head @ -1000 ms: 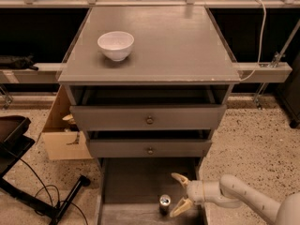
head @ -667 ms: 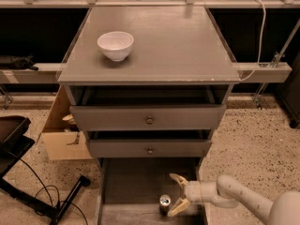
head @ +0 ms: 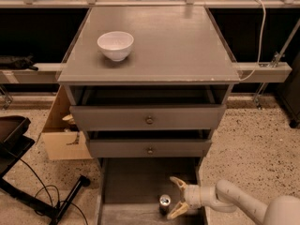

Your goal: Pick redbull can from bottom drawer and place on counter

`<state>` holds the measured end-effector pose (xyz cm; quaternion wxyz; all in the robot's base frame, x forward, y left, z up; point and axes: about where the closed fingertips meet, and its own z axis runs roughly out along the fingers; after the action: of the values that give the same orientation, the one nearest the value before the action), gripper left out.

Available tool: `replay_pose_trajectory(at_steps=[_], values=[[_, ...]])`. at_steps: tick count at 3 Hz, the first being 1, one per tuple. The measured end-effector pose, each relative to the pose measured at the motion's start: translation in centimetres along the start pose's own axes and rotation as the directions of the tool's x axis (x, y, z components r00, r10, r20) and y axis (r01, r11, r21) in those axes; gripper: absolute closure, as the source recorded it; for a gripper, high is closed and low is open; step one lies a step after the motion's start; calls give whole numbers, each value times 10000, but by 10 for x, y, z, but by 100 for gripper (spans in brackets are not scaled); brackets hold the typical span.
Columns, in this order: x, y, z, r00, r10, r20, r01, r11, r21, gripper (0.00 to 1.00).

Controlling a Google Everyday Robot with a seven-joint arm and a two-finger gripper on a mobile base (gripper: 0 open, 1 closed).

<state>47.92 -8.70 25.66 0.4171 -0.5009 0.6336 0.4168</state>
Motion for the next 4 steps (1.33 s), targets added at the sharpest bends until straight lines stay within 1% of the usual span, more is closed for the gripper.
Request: replay_pose_trajectory(at_steps=[1,2,3,4], values=[[19,-2,9,9998,136,164,-135,9999,-34,0],[37,-2,26,9992,394,3,-393,9982,-445,23],[45,-2,38,9983,539,-239,-555,9957,-737,46],[44,-2,38,9983,539,-241,-555,9957,-747,69]])
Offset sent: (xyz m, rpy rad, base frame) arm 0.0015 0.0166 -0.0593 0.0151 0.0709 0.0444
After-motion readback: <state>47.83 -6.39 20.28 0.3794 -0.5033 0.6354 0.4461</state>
